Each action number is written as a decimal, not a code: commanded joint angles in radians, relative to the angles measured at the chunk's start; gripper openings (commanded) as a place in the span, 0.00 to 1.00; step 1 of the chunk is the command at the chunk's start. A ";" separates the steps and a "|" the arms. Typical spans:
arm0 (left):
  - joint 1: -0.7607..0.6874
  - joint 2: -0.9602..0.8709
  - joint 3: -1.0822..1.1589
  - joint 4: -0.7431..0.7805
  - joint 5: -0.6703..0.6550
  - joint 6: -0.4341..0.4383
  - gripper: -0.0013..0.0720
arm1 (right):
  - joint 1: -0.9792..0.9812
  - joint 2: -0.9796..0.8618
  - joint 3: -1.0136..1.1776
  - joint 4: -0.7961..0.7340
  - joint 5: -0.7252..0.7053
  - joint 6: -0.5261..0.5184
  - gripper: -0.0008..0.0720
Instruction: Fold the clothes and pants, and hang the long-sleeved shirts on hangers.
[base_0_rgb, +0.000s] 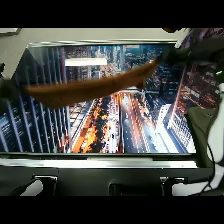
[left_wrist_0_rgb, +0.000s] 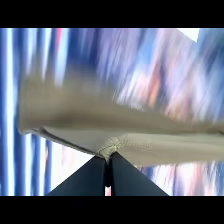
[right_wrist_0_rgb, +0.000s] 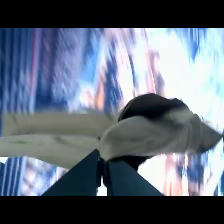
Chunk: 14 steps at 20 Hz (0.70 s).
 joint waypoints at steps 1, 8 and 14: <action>-0.001 0.011 0.430 0.122 -0.007 -0.116 0.04 | 0.007 0.223 0.117 -0.066 0.096 0.054 0.05; -0.001 0.231 0.657 0.470 -0.150 -0.230 0.04 | 0.008 0.710 0.117 -0.307 0.060 0.193 0.05; -0.003 0.279 0.597 0.499 -0.246 -0.233 0.04 | 0.008 0.732 0.094 -0.335 -0.049 0.275 0.05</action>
